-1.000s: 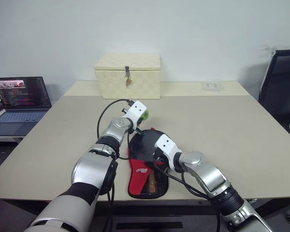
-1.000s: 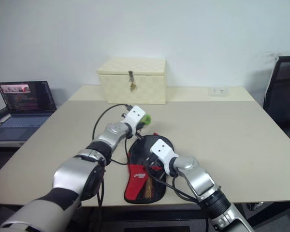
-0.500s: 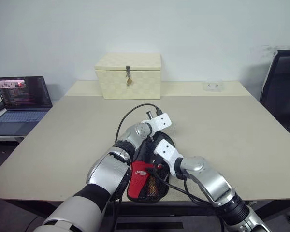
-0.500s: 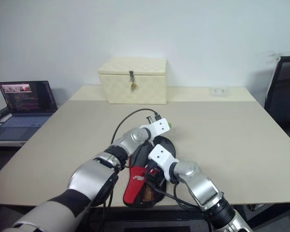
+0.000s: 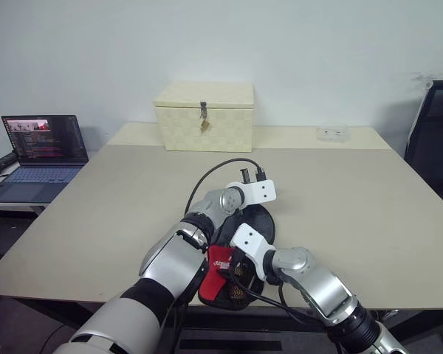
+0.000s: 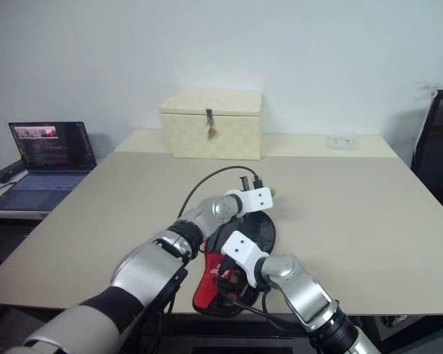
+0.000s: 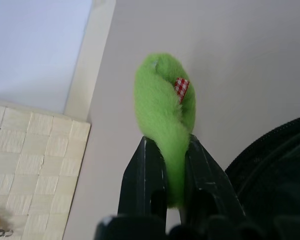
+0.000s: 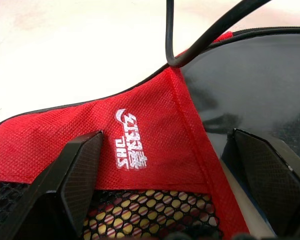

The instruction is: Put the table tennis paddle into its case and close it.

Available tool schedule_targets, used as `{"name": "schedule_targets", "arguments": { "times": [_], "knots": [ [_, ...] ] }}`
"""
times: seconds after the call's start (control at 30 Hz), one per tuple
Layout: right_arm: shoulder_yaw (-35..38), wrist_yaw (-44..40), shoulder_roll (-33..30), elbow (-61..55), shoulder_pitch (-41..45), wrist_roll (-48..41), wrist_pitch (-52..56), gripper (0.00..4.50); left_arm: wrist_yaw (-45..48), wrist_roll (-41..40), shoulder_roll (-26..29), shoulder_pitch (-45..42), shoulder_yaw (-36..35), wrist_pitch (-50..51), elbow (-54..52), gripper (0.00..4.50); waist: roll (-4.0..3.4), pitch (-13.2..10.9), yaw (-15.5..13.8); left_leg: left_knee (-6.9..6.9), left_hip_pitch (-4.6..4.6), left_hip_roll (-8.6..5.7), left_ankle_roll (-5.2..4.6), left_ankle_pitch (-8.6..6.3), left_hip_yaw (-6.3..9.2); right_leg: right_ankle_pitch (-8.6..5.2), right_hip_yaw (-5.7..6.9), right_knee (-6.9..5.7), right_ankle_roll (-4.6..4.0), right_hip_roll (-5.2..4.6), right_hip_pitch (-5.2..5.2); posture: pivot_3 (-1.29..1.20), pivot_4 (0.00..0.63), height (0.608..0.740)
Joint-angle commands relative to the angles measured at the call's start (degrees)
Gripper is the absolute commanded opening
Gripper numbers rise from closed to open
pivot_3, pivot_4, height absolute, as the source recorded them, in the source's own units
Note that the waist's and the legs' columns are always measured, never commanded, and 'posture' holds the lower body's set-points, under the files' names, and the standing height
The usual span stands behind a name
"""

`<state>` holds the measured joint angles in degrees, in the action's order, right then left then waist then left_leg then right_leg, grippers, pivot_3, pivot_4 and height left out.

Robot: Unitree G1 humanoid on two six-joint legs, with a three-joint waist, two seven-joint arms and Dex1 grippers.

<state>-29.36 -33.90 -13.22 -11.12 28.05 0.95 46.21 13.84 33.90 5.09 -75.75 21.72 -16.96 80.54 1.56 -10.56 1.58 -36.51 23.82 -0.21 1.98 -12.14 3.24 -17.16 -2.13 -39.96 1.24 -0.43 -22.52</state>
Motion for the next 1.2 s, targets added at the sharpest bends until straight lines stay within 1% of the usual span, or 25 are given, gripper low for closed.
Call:
{"name": "schedule_targets", "arguments": {
  "times": [0.03, 0.17, 0.37, 0.57, 0.77, 0.93, 1.0, 1.03, 1.2],
  "knots": [
    [-1.33, -0.21, -0.67, 4.7, -1.87, 0.09, 3.09, 4.5, -1.35, 0.27, -0.23, -2.8, 0.08, -1.73, -1.5, 0.02, 0.0, 0.0, 0.0, -0.01, -0.01, -0.02, 0.0, 0.0, 0.01, 0.0, 0.01, 0.0, 0.01, -0.02, 0.02, 0.0, 0.15, 0.74],
    [-0.99, 0.05, -0.65, 5.02, -1.55, 0.16, 3.23, 4.5, -1.87, 1.0, -1.18, -3.2, 0.74, -2.1, -1.46, 0.02, 0.0, 0.0, 0.0, -0.06, -0.06, -0.05, 0.0, 0.0, 0.07, -0.03, 0.07, 0.0, 0.07, -0.05, 0.13, 0.0, 0.15, 0.74],
    [-0.97, 0.3, -0.55, 4.6, -2.0, 0.24, 3.68, 4.5, -1.35, 2.67, -4.33, -4.25, 2.35, -4.16, -1.52, 0.02, 0.0, 0.0, -0.08, -0.21, -0.04, -0.15, 0.0, 0.0, 0.24, -0.03, 0.24, 0.0, 0.16, -0.15, 0.27, 0.0, 0.15, 0.74],
    [-1.01, 0.56, -0.34, 4.6, -2.33, 0.25, 3.65, 4.5, -0.56, 2.28, -6.49, -4.71, 2.42, -5.43, -1.54, 0.02, 0.0, 0.0, -0.07, -0.22, -0.04, -0.17, -0.01, 0.0, 0.26, -0.03, 0.24, 0.0, 0.21, -0.18, 0.27, 0.0, 0.15, 0.74],
    [-1.07, 0.69, -0.15, 4.68, -2.24, 0.22, 3.54, 4.5, 0.72, 1.96, -7.47, -4.32, 2.26, -6.45, -1.62, 0.02, 0.0, 0.0, -0.07, -0.22, -0.04, -0.18, -0.01, 0.0, 0.26, -0.03, 0.25, 0.0, 0.21, -0.19, 0.27, 0.0, 0.15, 0.74],
    [-0.99, 0.62, -0.05, 5.1, -1.93, 0.2, 3.27, 4.5, 4.41, 0.29, -7.7, -3.69, 0.93, -5.44, -1.54, 0.02, 0.0, 0.0, -0.06, -0.22, -0.04, -0.18, -0.01, 0.0, 0.26, -0.03, 0.25, -0.01, 0.21, -0.19, 0.27, 0.0, 0.15, 0.74],
    [-0.86, 0.63, 0.07, 5.38, -1.76, 0.17, 3.11, 4.5, 7.91, -1.3, -7.51, -3.19, -0.29, -5.08, -1.52, 0.74, 0.0, 0.0, -0.03, -0.22, -0.04, -0.18, -0.01, 0.0, 0.26, -0.03, 0.24, -0.01, 0.21, -0.19, 0.28, 0.0, 0.15, 0.74],
    [-0.81, 0.65, 0.14, 5.44, -1.69, 0.16, 3.08, 4.5, 9.35, -2.06, -7.33, -2.88, -0.99, -4.76, -1.53, 0.95, -0.01, 0.01, 0.02, -0.22, -0.04, -0.18, -0.01, 0.0, 0.26, -0.02, 0.25, -0.01, 0.2, -0.19, 0.28, 0.0, 0.15, 0.74],
    [-0.34, 0.54, 0.37, 6.08, -1.12, 0.12, 2.71, 4.5, 13.21, -4.21, -5.85, -2.4, -3.12, -4.47, -1.76, 2.77, -0.03, 0.02, 0.24, -0.22, -0.08, -0.17, -0.01, 0.0, 0.23, -0.03, 0.22, -0.02, 0.21, -0.18, 0.28, 0.0, 0.15, 0.74]
  ]
}}
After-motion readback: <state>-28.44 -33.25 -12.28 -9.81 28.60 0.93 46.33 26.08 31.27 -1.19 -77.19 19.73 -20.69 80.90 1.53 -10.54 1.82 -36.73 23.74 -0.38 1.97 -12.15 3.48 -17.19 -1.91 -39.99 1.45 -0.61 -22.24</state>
